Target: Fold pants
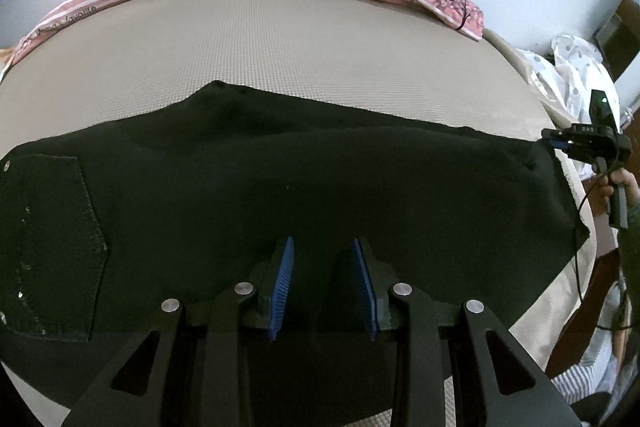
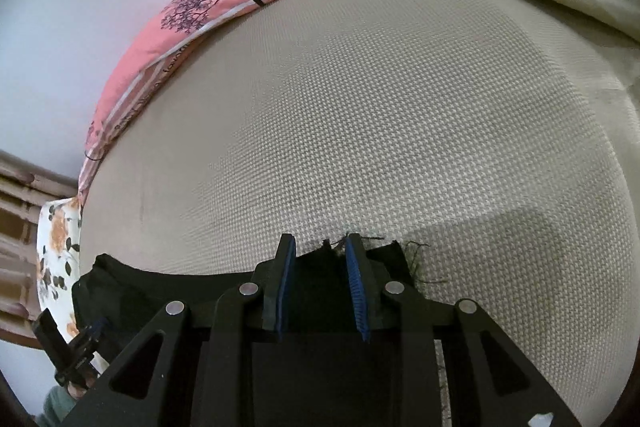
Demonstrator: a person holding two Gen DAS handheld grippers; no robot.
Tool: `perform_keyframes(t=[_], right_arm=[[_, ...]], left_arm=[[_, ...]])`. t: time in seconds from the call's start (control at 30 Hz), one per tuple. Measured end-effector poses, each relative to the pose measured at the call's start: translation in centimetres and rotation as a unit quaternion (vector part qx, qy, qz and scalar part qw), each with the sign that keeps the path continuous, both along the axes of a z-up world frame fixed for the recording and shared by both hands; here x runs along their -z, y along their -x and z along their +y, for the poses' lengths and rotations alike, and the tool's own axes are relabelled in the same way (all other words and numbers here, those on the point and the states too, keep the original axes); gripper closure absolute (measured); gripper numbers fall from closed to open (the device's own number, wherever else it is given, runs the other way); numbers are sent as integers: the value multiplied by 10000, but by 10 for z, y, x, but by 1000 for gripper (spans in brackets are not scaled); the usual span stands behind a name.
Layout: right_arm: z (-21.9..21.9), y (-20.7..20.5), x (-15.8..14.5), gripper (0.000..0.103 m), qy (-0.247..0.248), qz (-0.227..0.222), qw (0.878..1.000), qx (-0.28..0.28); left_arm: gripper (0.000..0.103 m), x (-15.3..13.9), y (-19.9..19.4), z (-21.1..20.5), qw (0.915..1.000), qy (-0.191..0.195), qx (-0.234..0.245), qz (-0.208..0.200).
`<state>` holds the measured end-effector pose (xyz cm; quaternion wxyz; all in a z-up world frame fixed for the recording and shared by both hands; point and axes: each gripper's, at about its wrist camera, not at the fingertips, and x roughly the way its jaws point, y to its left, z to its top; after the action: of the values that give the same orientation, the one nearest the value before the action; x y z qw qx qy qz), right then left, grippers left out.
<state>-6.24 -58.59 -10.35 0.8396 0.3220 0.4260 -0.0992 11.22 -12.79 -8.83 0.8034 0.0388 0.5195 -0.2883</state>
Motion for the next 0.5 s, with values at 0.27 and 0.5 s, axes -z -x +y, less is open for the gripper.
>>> perform_keyframes(t=[0.27, 0.5], right_arm=[[25, 20, -34, 100, 878, -315, 9943, 507], [18, 46, -33, 103, 1080, -290, 9832, 1442]], left_arm=[[71, 1, -2, 4, 9999, -43, -70, -61], [71, 6, -7, 11, 9997, -34, -242, -78]])
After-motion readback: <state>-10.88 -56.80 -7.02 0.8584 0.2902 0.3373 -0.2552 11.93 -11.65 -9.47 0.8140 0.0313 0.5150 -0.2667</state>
